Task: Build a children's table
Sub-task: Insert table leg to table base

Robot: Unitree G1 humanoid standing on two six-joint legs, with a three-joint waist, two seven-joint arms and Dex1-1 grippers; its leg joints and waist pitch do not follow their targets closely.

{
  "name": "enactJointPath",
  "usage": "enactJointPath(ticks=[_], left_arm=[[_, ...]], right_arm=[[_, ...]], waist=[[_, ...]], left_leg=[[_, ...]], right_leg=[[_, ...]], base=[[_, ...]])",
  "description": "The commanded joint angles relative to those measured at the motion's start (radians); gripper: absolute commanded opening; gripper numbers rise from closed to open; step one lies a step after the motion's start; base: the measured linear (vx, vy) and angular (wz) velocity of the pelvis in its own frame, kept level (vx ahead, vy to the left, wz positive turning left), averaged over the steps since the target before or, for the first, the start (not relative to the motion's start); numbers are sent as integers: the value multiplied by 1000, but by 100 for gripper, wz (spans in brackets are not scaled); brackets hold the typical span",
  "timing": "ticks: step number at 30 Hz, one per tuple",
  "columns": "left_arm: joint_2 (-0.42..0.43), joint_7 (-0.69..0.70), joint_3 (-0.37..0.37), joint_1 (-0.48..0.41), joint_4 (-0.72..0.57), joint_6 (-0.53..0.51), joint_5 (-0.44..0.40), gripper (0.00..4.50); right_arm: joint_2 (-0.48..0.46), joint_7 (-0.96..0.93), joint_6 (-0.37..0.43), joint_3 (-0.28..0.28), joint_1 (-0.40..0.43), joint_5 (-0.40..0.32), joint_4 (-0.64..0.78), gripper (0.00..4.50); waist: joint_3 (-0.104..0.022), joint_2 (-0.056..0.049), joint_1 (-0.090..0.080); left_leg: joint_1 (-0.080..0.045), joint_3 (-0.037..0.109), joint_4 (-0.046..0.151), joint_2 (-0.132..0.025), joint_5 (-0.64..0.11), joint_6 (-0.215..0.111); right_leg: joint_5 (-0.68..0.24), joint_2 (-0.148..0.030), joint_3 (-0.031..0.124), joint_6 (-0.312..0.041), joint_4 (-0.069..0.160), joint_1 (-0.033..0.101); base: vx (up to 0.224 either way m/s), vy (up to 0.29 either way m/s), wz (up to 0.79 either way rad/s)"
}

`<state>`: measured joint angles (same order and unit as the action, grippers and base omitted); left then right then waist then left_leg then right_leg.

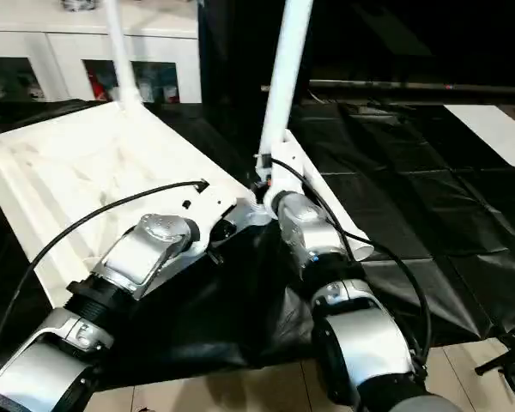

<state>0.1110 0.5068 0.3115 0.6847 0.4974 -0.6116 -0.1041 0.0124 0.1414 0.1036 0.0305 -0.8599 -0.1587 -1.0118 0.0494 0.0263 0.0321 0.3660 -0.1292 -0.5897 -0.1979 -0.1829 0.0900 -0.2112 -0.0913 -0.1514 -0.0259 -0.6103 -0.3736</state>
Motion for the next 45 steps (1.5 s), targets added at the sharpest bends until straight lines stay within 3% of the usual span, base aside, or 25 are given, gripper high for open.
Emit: enactJointPath(ticks=[1, 4, 7, 8, 9, 11, 13, 16, 22, 23, 26, 27, 29, 32, 33, 34, 35, 36, 38, 40, 42, 43, 45], left_arm=[[0, -11, -12, 15, -50, 2, -2, 0], [5, -3, -6, 10, -67, -10, 2, 0], [8, 1, -7, 10, -65, -7, 2, 0], [10, 4, -10, 12, -62, -3, 3, 0], [12, 6, -12, 13, -61, 0, 4, 0], [13, 7, -14, 14, -60, 3, 6, 0], [22, 18, -14, 14, -61, 14, 9, 0], [29, 25, -14, 13, -62, 21, 10, 0], [42, 48, -24, 11, -67, 43, 24, 0], [51, 56, -25, 9, -68, 55, 28, 0], [61, 66, -21, 6, -68, 81, 27, 0], [71, 76, -24, -1, -68, 97, 30, 0], [81, 86, -31, -9, -65, 116, 34, 0], [97, 88, -42, -18, -53, 146, 39, 0], [104, 80, -51, -22, -44, 157, 37, 0], [104, 79, -51, -22, -44, 159, 37, 0], [110, 70, -58, -24, -35, 174, 35, 0], [115, 48, -72, -28, -24, 206, 35, 0], [113, 32, -86, -33, -27, 218, 41, 0], [108, 14, -99, -41, -42, 200, 46, 0], [103, 7, -113, -54, -70, 172, 59, 0], [101, -2, -123, -69, -94, 177, 65, 0], [101, -12, -130, -86, -116, 194, 67, 0]], right_arm=[[-9, -19, 81, -1, 74, 9, -143, 187], [-11, 28, 57, -32, 61, 35, -140, 187], [-16, 53, 41, -22, 54, 35, -137, 187], [-17, 73, 28, -17, 50, 35, -127, 243], [-15, 79, 24, -18, 49, 36, -120, 257], [-12, 86, 19, -22, 46, 38, -114, 263], [-6, 126, 5, -21, 39, 32, -84, 291], [0, 147, -1, -21, 36, 28, -64, 310], [29, 218, 9, -16, 56, 15, 43, 372], [50, 267, 49, -30, 99, 0, 162, 383], [71, 306, 96, -44, 144, -17, 283, 402], [104, 335, 157, -56, 209, -43, 449, 402], [146, 354, 225, -58, 279, -75, 623, 426], [200, 370, 304, -50, 371, -115, 814, 426], [226, 373, 327, -47, 418, -120, 883, 426], [227, 373, 328, -46, 421, -120, 887, 426], [247, 374, 344, -43, 461, -122, 940, 426], [259, 357, 372, -20, 528, -120, 1025, 426], [246, 332, 393, 4, 557, -125, 1064, 426], [231, 289, 431, 26, 579, -128, 1099, 426], [221, 239, 394, 41, 598, -94, 1100, 426], [221, 209, 370, 38, 606, -61, 1091, 426], [228, 175, 362, 28, 610, -31, 1083, 426]], waist=[[-46, -20, 6], [-49, -20, 7], [-51, -18, 8], [-52, -18, 9], [-52, -18, 10], [-54, -19, 11], [-58, -17, 16], [-57, -21, 20], [-59, -17, 25], [-58, -17, 29], [-67, -14, 39], [-67, -13, 39], [-65, -14, 45], [-65, -20, 52], [-64, -28, 56], [-64, -24, 58], [-63, -30, 57], [-63, -27, 60], [-61, -30, 62], [-62, -27, 57], [-59, -30, 56], [-61, -25, 55], [-62, -26, 54]], left_leg=[[-2, 6, 87, -37, -401, 21], [2, 4, 88, -38, -377, 18], [1, -1, 87, -40, -353, 12], [2, -4, 86, -40, -337, 10], [2, -6, 87, -41, -326, 8], [-1, -9, 86, -43, -307, 6], [6, -14, 85, -42, -243, -5], [4, -18, 83, -42, -218, -17], [5, -24, 78, -42, -155, -38], [3, -27, 76, -39, -146, -46], [3, -27, 70, -40, -78, -72], [6, -28, 68, -37, -46, -83], [3, -29, 66, -35, -30, -97], [1, -31, 69, -37, -63, -91], [-2, -33, 69, -36, -73, -85], [-5, -34, 68, -38, -83, -77], [-2, -32, 70, -37, -86, -72], [-5, -35, 68, -36, -102, -65], [-1, -34, 69, -34, -112, -60], [0, -34, 70, -32, -122, -50], [0, -34, 70, -32, -121, -42], [-1, -35, 70, -33, -117, -40], [-1, -35, 68, -34, -92, -36]], right_leg=[[-387, -80, 72, -124, 107, 26], [-356, -80, 74, -138, 102, 30], [-336, -80, 76, -143, 100, 30], [-324, -79, 76, -146, 98, 31], [-315, -78, 77, -149, 98, 31], [-282, -77, 79, -163, 94, 30], [-194, -75, 80, -182, 83, 39], [-179, -76, 82, -192, 83, 38], [-117, -73, 85, -208, 73, 42], [-108, -71, 87, -202, 76, 44], [-2, -68, 89, -204, 61, 48], [43, -65, 89, -208, 57, 50], [80, -62, 92, -205, 56, 50], [43, -64, 95, -198, 58, 47], [24, -63, 95, -195, 63, 46], [16, -63, 98, -191, 63, 43], [11, -62, 97, -193, 62, 45], [-5, -62, 98, -187, 67, 42], [-24, -61, 98, -174, 72, 43], [-73, -62, 95, -169, 74, 44], [-108, -62, 96, -163, 78, 39], [-115, -62, 97, -160, 78, 39], [-85, -60, 98, -165, 73, 38]], base=[[0, 0, 0], [0, 0, 0], [0, 0, 0], [0, 0, 0], [0, 0, 0], [0, 0, 0], [0, 0, 0], [0, 0, 0], [0, 0, 0], [0, 0, 0], [0, 0, 0], [0, 0, 0], [0, 0, 0], [0, 0, 0], [0, 0, 0], [0, 0, 0], [0, 0, 0], [0, 0, 0], [0, 0, 0], [0, 0, 0], [0, 0, 0], [0, 0, 0], [0, 0, 0]])
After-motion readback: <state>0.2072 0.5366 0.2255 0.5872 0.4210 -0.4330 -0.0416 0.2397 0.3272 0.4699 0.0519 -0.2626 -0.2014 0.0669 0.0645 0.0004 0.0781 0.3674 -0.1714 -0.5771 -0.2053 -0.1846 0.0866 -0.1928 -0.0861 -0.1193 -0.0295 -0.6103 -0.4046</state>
